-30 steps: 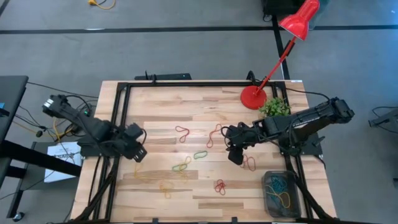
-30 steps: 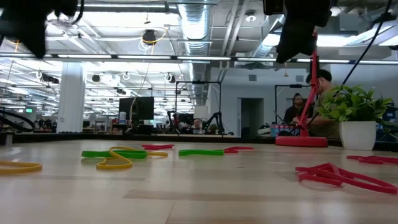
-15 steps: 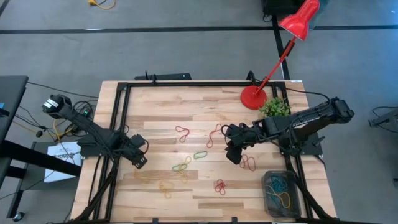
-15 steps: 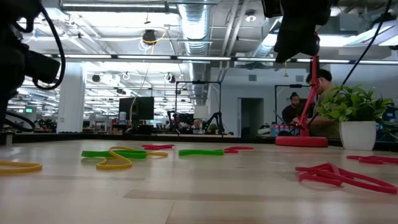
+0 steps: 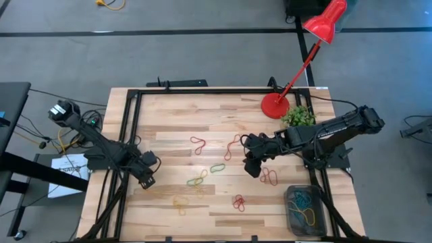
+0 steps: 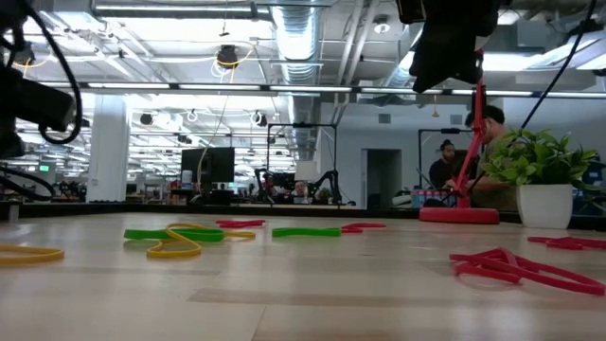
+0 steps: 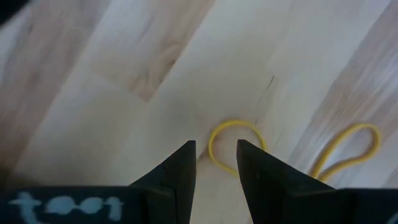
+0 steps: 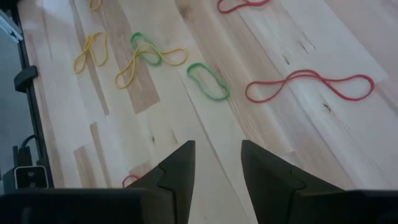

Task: Pick and place items into bin
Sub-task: Put the yellow rubber band into the black bin

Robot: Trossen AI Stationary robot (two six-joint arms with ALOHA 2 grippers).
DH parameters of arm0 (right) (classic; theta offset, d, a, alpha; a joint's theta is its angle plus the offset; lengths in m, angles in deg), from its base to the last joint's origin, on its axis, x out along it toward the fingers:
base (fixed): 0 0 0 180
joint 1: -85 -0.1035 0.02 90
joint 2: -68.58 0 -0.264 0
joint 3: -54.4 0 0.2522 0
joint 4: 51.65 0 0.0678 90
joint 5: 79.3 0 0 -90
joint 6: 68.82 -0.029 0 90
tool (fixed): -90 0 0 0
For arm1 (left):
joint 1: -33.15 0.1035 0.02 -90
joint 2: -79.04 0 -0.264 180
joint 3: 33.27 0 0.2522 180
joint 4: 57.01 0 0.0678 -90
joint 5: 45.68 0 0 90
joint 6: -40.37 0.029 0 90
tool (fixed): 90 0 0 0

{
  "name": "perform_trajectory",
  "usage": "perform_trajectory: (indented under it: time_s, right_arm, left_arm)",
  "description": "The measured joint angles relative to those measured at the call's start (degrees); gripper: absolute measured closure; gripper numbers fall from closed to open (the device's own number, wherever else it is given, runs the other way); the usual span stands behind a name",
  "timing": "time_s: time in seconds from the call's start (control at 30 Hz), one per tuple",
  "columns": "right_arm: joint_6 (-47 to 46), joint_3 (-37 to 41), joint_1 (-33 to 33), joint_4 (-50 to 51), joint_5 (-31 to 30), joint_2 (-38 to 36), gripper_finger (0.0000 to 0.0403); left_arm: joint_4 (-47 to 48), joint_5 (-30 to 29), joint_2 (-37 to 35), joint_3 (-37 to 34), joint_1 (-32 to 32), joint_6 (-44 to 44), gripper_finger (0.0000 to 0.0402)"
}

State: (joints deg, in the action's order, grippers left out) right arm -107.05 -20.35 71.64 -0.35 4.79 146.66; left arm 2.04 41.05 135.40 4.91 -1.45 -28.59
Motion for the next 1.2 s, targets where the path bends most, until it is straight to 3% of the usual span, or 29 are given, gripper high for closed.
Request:
perform_trajectory:
  time_s: [0.2, 0.37, 0.67, 0.97, 1.1, 1.2]
  right_arm:
    - [-0.8, 0.0, 0.0, -0.1, -0.2, 0.0, 0.0281]
    - [-0.8, 0.0, 0.0, -0.1, -0.2, 0.0, 0.028]
    - [-0.8, 0.0, 0.0, -0.1, -0.2, 0.0, 0.028]
    - [-0.6, 0.0, 0.0, -0.1, -0.2, 0.0, 0.028]
    - [-0.3, 0.0, 0.0, -0.1, -0.2, 0.0, 0.0282]
    - [-0.3, 0.0, -0.3, -0.1, -0.2, 0.0, 0.0281]
  left_arm:
    - [-4.7, 0.5, 0.0, -3.2, -3.3, -4.2, 0.0297]
    - [-3.4, -0.7, -0.1, -3.9, -4.1, -6.9, 0.0297]
    - [-3.6, -3.1, 0.0, -4.0, -4.1, -5.4, 0.03]
    - [-3.7, -3.7, 0.0, -4.2, -4.1, -2.3, 0.0394]
    - [-7.3, -3.1, -0.4, -6.8, -4.1, -7.6, 0.0393]
    - [-4.7, -2.1, -0.4, -6.2, -4.1, -11.3, 0.0398]
